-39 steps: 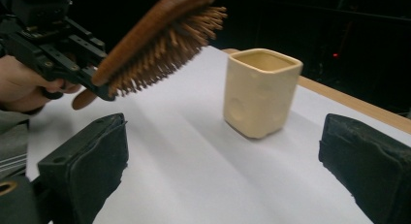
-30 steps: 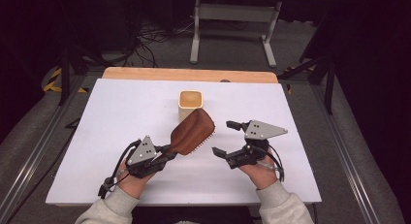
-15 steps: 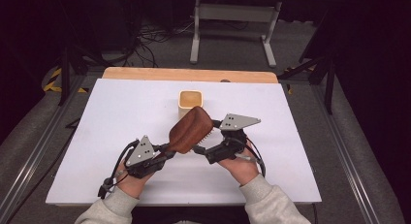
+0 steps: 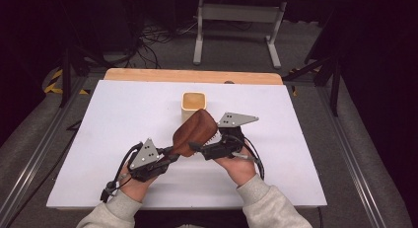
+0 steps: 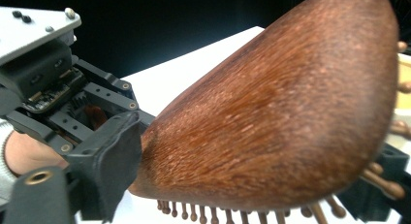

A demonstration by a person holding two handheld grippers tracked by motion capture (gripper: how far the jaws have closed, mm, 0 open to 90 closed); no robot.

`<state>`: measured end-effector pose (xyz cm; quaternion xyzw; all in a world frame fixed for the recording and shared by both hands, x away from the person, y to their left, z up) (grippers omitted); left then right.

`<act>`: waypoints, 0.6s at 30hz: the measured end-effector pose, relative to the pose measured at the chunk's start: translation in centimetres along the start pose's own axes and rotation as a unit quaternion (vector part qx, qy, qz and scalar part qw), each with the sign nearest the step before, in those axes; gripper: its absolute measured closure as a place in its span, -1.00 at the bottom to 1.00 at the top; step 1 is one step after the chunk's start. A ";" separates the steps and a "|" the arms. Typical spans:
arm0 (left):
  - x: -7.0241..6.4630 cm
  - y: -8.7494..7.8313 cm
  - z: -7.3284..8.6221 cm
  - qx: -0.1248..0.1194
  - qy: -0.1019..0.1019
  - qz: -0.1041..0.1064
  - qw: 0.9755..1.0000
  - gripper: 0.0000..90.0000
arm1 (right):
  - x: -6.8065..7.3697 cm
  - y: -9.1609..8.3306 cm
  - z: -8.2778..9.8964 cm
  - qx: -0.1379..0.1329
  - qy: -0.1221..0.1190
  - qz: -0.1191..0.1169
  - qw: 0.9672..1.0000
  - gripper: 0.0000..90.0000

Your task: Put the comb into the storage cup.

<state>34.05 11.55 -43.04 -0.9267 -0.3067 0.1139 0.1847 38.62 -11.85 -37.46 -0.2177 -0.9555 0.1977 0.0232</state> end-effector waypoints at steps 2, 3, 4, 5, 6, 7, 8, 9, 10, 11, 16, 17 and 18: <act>0.1 0.1 0.1 0.004 0.002 0.000 1.000 0.61 | -0.1 -0.1 0.0 -0.004 0.010 -0.005 1.000 -0.54; 0.0 0.2 0.1 0.006 0.001 -0.002 1.000 0.61 | -0.2 -0.2 0.0 -0.007 0.015 -0.010 1.000 -0.47; 0.0 0.3 0.2 0.009 0.003 -0.003 1.000 0.61 | -0.3 -0.3 0.0 -0.009 0.019 -0.013 1.000 -0.41; 0.0 0.3 0.3 0.010 0.003 -0.004 1.000 0.61 | -0.3 -0.3 -0.1 -0.012 0.026 -0.020 0.999 -0.34; 0.0 0.4 0.3 0.014 0.002 -0.004 1.000 0.61 | -0.4 -0.4 -0.1 -0.012 0.030 -0.023 0.999 -0.28; 0.1 0.5 0.4 0.017 0.002 -0.004 1.000 0.61 | -0.4 -0.4 -0.2 -0.011 0.031 -0.027 0.999 -0.22; 0.1 0.6 0.4 0.020 0.002 -0.003 1.000 0.62 | -0.3 -0.4 -0.3 -0.009 0.029 -0.028 0.999 -0.19; 0.0 0.7 0.5 0.025 0.006 -0.005 1.000 0.62 | -0.2 -0.4 -0.4 -0.008 0.023 -0.028 0.999 -0.14; -0.1 0.9 0.6 0.028 0.007 -0.007 1.000 0.62 | 0.0 -0.5 -0.6 -0.008 0.018 -0.032 0.999 -0.09; -0.1 0.9 0.6 0.028 0.008 -0.008 1.000 0.62 | 0.1 -0.5 -0.8 -0.010 0.016 -0.035 0.999 -0.04; 0.0 1.0 0.6 0.029 0.003 -0.006 1.000 0.61 | 0.5 -0.5 -1.5 -0.006 0.004 -0.050 0.999 0.11; 0.0 1.0 0.6 0.028 0.002 -0.004 1.000 0.60 | 0.5 -0.6 -1.6 -0.010 0.008 -0.059 0.998 0.15; 0.0 0.9 0.6 0.026 0.000 -0.003 1.000 0.60 | 0.6 -0.6 -1.7 -0.012 0.009 -0.065 0.998 0.17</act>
Point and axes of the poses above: each handheld gripper's, and its own axes: y roughly forward along the jaws, z roughly out of its underside, x roughly to its left, the point moved 2 cm from there along y, roughly forward along the jaws, and after that the axes turned 12 degrees about -y, right-handed, at the moved point
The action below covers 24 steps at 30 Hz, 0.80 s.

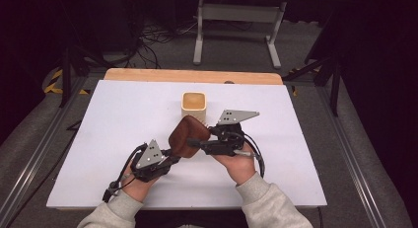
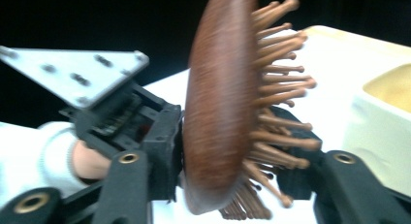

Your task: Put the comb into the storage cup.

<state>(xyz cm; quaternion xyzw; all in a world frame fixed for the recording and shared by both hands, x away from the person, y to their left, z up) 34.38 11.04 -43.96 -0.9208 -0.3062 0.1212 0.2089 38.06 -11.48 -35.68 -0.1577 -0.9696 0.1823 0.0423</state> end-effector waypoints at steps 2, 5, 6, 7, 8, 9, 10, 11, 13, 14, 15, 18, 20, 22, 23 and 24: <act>0.0 0.0 -0.1 -0.002 -0.001 0.003 1.000 0.60 | 0.2 0.0 -0.2 -0.003 -0.007 -0.003 1.000 0.22; 0.1 -0.1 -0.1 -0.005 -0.004 0.008 1.000 0.59 | 0.5 0.1 -0.7 0.000 -0.019 -0.007 1.000 0.26; 0.1 -0.1 -0.1 -0.007 -0.005 0.009 1.000 0.59 | 0.5 0.1 -0.8 0.000 -0.021 -0.008 1.000 0.27; 0.1 -0.2 -0.2 -0.009 -0.003 0.009 1.000 0.58 | 0.6 0.1 -0.9 0.000 -0.023 -0.009 1.000 0.28; 0.1 -0.2 -0.2 -0.011 -0.002 0.012 1.000 0.58 | 0.6 0.0 -0.9 -0.002 -0.023 -0.010 1.000 0.29; 0.1 -0.2 -0.3 -0.010 -0.001 0.012 1.000 0.58 | 0.7 0.0 -1.0 -0.003 -0.026 -0.010 1.000 0.30; 0.2 -0.3 -0.3 -0.014 -0.004 0.012 1.000 0.58 | 0.8 0.0 -1.1 -0.001 -0.028 -0.010 1.000 0.31; 0.2 -0.4 -0.3 -0.018 -0.006 0.017 1.000 0.52 | 0.8 0.0 -1.2 -0.001 -0.031 -0.009 0.999 0.32; 0.4 -0.5 -0.4 -0.027 -0.014 0.023 0.999 0.38 | 0.8 -0.1 -1.4 0.004 -0.040 -0.001 0.999 0.33; 0.5 -0.6 -0.5 -0.031 -0.014 0.025 0.999 0.27 | 0.8 -0.2 -1.6 0.004 -0.043 0.002 0.999 0.33; 0.7 -0.6 -0.5 -0.033 -0.015 0.025 0.999 0.14 | 0.8 -0.3 -1.7 0.002 -0.044 0.000 0.999 0.33; 1.0 -0.9 -0.7 -0.045 -0.022 0.029 0.998 -0.25 | 0.7 -0.7 -2.5 0.001 -0.053 0.004 0.999 0.33; 1.1 -1.0 -0.7 -0.049 -0.022 0.029 0.998 -0.51 | 0.6 -1.0 -3.0 0.001 -0.058 0.006 0.998 0.33; 1.4 -1.2 -0.9 -0.054 -0.024 0.032 0.998 -0.70 | 0.5 -1.2 -3.4 0.000 -0.059 0.006 0.998 0.33; 1.6 -1.4 -0.9 -0.063 -0.029 0.038 0.997 -0.70 | 0.5 -1.4 -3.6 -0.001 -0.061 0.007 0.998 0.33; 1.7 -1.5 -0.9 -0.066 -0.029 0.035 0.997 -0.84 | 0.4 -1.6 -4.1 -0.002 -0.066 0.010 0.998 0.33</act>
Point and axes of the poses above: each handheld gripper's, and its own axes: y roughly forward along the jaws, z roughly out of its underside, x roughly to its left, the point moved 2 cm from there along y, roughly forward along the jaws, and after that the axes turned 12 degrees about -y, right-handed, at the moved point
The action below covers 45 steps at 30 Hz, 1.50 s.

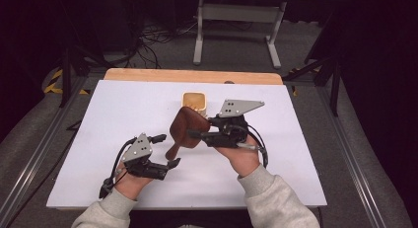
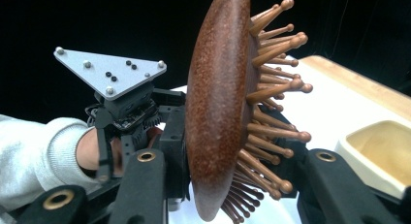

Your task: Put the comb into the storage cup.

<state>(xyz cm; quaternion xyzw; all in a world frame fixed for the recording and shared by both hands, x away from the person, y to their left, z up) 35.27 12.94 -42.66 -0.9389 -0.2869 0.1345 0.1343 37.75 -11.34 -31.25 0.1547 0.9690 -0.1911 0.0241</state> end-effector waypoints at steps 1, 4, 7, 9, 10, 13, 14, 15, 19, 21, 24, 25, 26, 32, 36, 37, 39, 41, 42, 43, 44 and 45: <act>0.1 -0.2 0.0 -0.002 0.000 -0.003 1.000 -0.91 | -0.1 -0.1 -0.3 0.001 -0.003 0.002 1.000 0.33; 0.6 -0.7 -0.1 -0.006 -0.003 -0.010 1.000 -0.99 | -0.3 -0.5 -1.1 0.001 -0.012 0.005 1.000 0.33; 1.0 -1.3 -0.1 -0.001 -0.005 -0.016 1.000 -1.00 | -0.5 -0.8 -2.0 0.002 -0.023 0.010 1.000 0.33; 1.3 -1.7 0.0 0.000 -0.008 -0.021 1.000 -1.00 | -0.7 -1.0 -2.5 0.001 -0.027 0.012 1.000 0.33; 1.5 -1.9 0.0 0.001 -0.007 -0.024 1.000 -1.00 | -0.9 -1.2 -2.8 -0.001 -0.030 0.015 0.999 0.33; 2.1 -2.7 0.0 0.000 -0.010 -0.032 0.999 -1.00 | -1.3 -1.4 -3.5 0.000 -0.034 0.022 0.999 0.33; 2.3 -2.9 0.1 -0.002 -0.011 -0.034 0.999 -1.00 | -1.4 -1.5 -3.7 0.001 -0.034 0.023 0.999 0.33; 2.4 -3.2 0.1 -0.003 -0.010 -0.036 0.999 -1.00 | -1.6 -1.5 -3.8 0.000 -0.035 0.024 0.999 0.33; 3.1 -3.9 0.3 0.000 -0.015 -0.044 0.999 -1.00 | -2.1 -1.8 -4.7 0.000 -0.041 0.033 0.999 0.33; 3.4 -4.2 0.4 0.003 -0.018 -0.047 0.999 -1.00 | -2.4 -1.9 -5.1 -0.002 -0.042 0.038 0.998 0.33; 3.8 -4.5 0.6 0.004 -0.022 -0.052 0.998 -1.00 | -2.9 -2.1 -5.7 -0.003 -0.046 0.046 0.998 0.32; 3.9 -4.6 0.7 0.007 -0.023 -0.053 0.998 -1.00 | -3.0 -2.2 -5.8 -0.004 -0.047 0.048 0.998 0.32; 4.0 -4.7 0.8 0.009 -0.024 -0.055 0.998 -1.00 | -3.2 -2.2 -6.0 -0.005 -0.047 0.051 0.998 0.32; 4.6 -5.2 1.1 0.012 -0.029 -0.065 0.997 -1.00 | -4.2 -2.4 -6.9 -0.009 -0.048 0.069 0.996 0.32; 4.9 -5.5 1.2 0.010 -0.032 -0.069 0.997 -1.00 | -4.9 -2.6 -7.5 -0.012 -0.050 0.085 0.995 0.32; 5.0 -5.6 1.2 0.009 -0.033 -0.070 0.997 -1.00 | -5.0 -2.7 -7.6 -0.013 -0.050 0.088 0.995 0.32; 5.2 -5.7 1.2 0.009 -0.033 -0.073 0.997 -1.00 | -5.4 -2.8 -7.9 -0.015 -0.051 0.095 0.994 0.32; 5.3 -5.8 1.2 0.008 -0.034 -0.076 0.997 -1.00 | -5.6 -2.8 -8.0 -0.016 -0.053 0.104 0.993 0.32; 5.3 -5.9 1.2 0.007 -0.036 -0.076 0.996 -1.00 | -5.8 -2.8 -8.1 -0.016 -0.052 0.107 0.993 0.32; 5.4 -5.9 1.2 0.007 -0.036 -0.076 0.996 -1.00 | -5.9 -2.9 -8.1 -0.016 -0.052 0.111 0.992 0.32; 5.4 -5.9 1.2 0.007 -0.036 -0.077 0.996 -1.00 | -6.1 -2.9 -8.1 -0.017 -0.051 0.116 0.992 0.32; 5.4 -5.9 1.2 0.007 -0.036 -0.078 0.996 -1.00 | -6.3 -2.9 -8.1 -0.017 -0.051 0.120 0.991 0.32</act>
Point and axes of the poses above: each handheld gripper's, and its own axes: y roughly forward along the jaws, z roughly out of its underside, x roughly to its left, the point moved 2 cm from there along y, roughly forward along the jaws, and after that the axes turned 12 degrees about -y, right-handed, at the moved point
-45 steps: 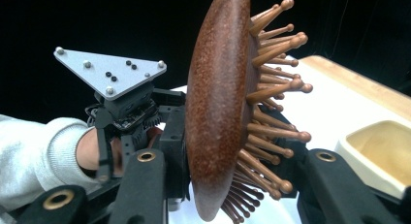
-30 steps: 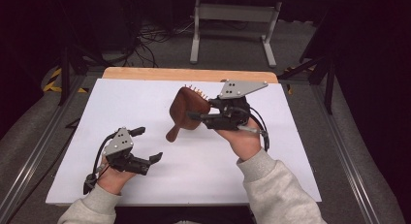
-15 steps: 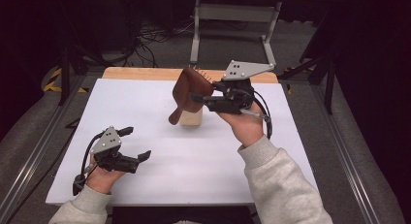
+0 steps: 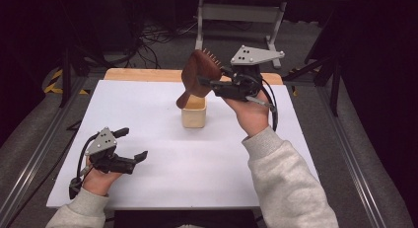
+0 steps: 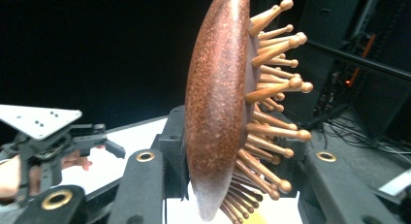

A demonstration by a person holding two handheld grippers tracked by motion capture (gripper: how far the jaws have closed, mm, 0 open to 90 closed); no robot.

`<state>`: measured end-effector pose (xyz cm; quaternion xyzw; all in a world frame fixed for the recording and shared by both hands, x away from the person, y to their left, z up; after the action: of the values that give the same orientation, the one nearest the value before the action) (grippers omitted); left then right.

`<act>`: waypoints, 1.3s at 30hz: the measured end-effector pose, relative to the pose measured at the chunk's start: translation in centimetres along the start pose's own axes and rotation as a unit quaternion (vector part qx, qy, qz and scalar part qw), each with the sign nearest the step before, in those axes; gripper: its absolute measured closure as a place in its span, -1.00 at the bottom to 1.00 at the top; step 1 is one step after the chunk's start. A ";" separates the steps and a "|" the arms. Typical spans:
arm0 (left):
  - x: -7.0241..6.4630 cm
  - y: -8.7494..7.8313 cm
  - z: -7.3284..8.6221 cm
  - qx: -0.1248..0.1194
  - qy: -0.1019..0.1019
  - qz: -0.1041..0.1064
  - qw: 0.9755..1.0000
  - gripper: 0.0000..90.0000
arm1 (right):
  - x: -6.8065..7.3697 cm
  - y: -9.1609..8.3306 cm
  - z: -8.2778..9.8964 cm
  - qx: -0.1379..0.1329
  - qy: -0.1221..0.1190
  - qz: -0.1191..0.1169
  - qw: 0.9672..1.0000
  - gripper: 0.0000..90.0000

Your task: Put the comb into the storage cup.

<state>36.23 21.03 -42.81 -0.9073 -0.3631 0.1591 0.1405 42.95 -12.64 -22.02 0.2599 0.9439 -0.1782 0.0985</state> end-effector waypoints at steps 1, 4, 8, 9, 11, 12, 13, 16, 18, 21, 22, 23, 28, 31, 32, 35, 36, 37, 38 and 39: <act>0.0 0.0 0.0 0.000 -0.001 -0.001 1.000 -1.00 | -0.1 0.0 0.0 0.001 0.000 0.003 1.000 0.32; 0.2 -0.1 0.0 0.001 -0.001 -0.003 1.000 -1.00 | -0.6 0.2 0.1 0.010 -0.006 0.022 1.000 0.32; 0.3 -0.1 0.0 -0.001 -0.003 -0.006 1.000 -1.00 | -1.1 0.5 0.4 0.017 -0.004 0.035 0.999 0.32; 0.4 -0.2 0.0 0.000 -0.003 -0.008 1.000 -1.00 | -1.2 0.5 0.4 0.019 -0.004 0.038 0.999 0.32; 0.5 -0.2 0.0 -0.001 -0.003 -0.009 1.000 -1.00 | -1.4 0.6 0.6 0.024 -0.001 0.047 0.999 0.32; 0.5 -0.2 0.0 0.000 -0.003 -0.009 1.000 -1.00 | -1.6 0.7 0.7 0.025 0.002 0.051 0.998 0.32; 0.5 -0.2 0.0 0.001 -0.003 -0.009 1.000 -1.00 | -1.8 0.7 0.8 0.025 0.002 0.054 0.998 0.32; 0.6 -0.1 0.1 0.005 -0.001 -0.011 1.000 -1.00 | -2.2 0.9 1.1 0.028 0.005 0.062 0.998 0.31; 0.6 -0.1 0.1 0.005 -0.001 -0.012 1.000 -1.00 | -2.5 1.0 1.3 0.032 0.008 0.067 0.997 0.31; 0.6 -0.2 0.1 0.004 -0.001 -0.012 1.000 -1.00 | -2.8 1.1 1.5 0.035 0.012 0.070 0.997 0.31; 0.6 -0.2 0.1 0.005 0.000 -0.011 1.000 -1.00 | -3.0 1.3 1.8 0.039 0.015 0.074 0.996 0.31; 0.6 -0.2 0.1 0.005 0.000 -0.011 1.000 -1.00 | -3.1 1.4 1.8 0.041 0.016 0.075 0.996 0.31; 0.6 -0.2 0.1 0.005 0.001 -0.012 1.000 -1.00 | -3.3 1.7 2.3 0.043 0.023 0.072 0.996 0.31; 0.7 -0.2 0.1 0.005 0.002 -0.015 1.000 -1.00 | -3.4 2.1 2.6 0.047 0.023 0.071 0.996 0.30; 0.7 -0.2 0.1 0.004 0.000 -0.015 1.000 -1.00 | -3.5 2.2 2.7 0.048 0.025 0.071 0.996 0.30; 0.7 -0.3 0.1 0.003 -0.002 -0.015 1.000 -1.00 | -3.5 2.5 3.0 0.052 0.027 0.069 0.996 0.30; 0.7 -0.3 0.1 0.003 -0.002 -0.015 1.000 -1.00 | -3.5 2.7 3.1 0.055 0.028 0.068 0.996 0.30; 0.7 -0.3 0.1 0.004 -0.002 -0.015 1.000 -1.00 | -3.6 2.8 3.3 0.058 0.029 0.066 0.996 0.30; 0.8 -0.3 0.1 0.005 -0.002 -0.015 1.000 -1.00 | -3.6 3.0 3.4 0.060 0.030 0.065 0.996 0.30; 0.8 -0.3 0.1 0.005 -0.002 -0.016 1.000 -1.00 | -3.6 3.2 3.6 0.062 0.031 0.064 0.996 0.30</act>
<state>36.54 21.78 -42.90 -0.9003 -0.3768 0.1606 0.1472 48.01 -13.13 -25.24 0.3303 0.9153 -0.2213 0.0641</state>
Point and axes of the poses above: each handheld gripper's, and its own axes: y roughly forward along the jaws, z roughly out of its underside, x roughly to its left, the point moved 2 cm from there along y, roughly forward along the jaws, and after that the axes turned 12 degrees about -y, right-handed, at the moved point
